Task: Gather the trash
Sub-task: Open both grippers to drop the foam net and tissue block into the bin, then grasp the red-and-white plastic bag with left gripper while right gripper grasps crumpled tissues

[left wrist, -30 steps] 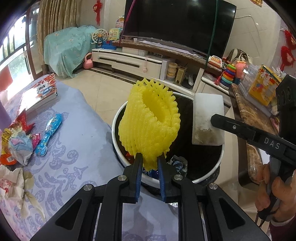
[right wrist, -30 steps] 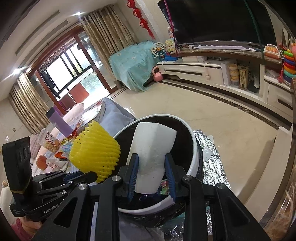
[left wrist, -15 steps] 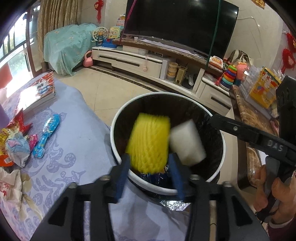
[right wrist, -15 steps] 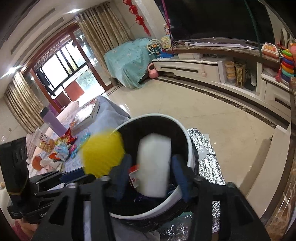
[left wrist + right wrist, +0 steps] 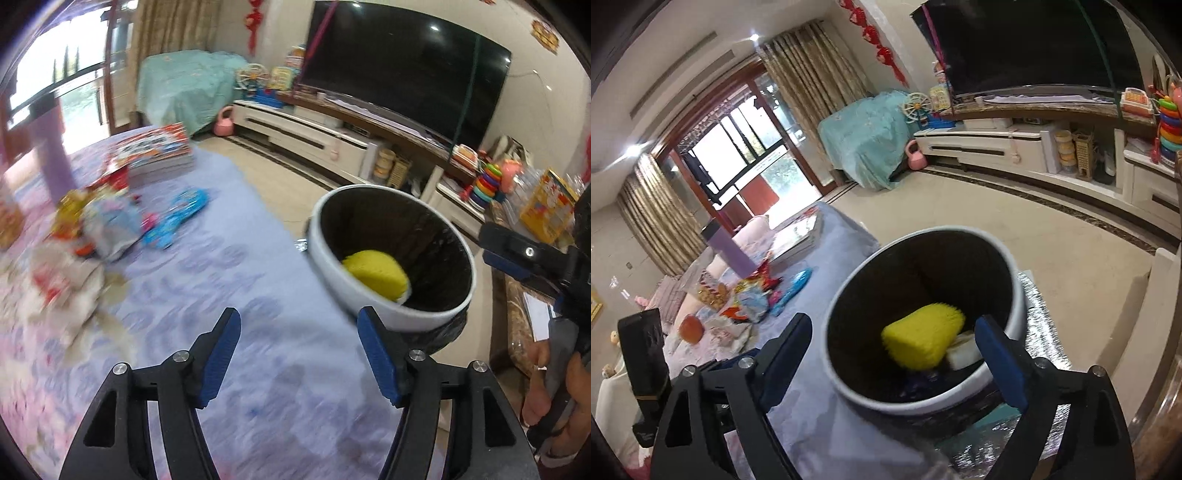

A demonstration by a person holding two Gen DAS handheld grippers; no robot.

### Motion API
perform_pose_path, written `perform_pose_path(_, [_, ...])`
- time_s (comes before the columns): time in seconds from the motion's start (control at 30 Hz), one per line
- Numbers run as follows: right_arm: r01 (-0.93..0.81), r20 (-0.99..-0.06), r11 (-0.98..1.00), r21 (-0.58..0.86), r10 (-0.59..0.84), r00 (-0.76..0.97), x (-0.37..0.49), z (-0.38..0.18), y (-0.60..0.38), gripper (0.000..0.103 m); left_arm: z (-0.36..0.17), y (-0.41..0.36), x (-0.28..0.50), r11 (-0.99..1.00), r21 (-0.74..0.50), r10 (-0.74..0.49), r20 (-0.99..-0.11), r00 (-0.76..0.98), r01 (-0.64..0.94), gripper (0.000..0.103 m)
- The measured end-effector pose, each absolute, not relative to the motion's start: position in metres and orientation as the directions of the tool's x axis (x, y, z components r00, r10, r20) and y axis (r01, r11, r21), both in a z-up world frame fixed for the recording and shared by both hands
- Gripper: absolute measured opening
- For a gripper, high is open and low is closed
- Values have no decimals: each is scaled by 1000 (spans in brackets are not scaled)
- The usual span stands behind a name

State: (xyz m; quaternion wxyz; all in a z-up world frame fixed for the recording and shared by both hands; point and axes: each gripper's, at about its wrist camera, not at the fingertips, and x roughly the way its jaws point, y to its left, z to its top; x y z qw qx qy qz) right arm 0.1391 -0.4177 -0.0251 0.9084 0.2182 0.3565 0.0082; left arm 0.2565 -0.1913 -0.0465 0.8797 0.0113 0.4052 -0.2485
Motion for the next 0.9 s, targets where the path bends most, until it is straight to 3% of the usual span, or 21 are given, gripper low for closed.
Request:
perform_pose_path(0.5, [-10,-657,914,406,300,692,151,-38,-326,95,-46,-82,210,946,-207,-320,-722,614,250,66])
perform_pose_path(0.9, [-87,-675,914,397,355,647,171,-48,-276,95,-41,-42,232,962,-237,-267,-732,626,132,66])
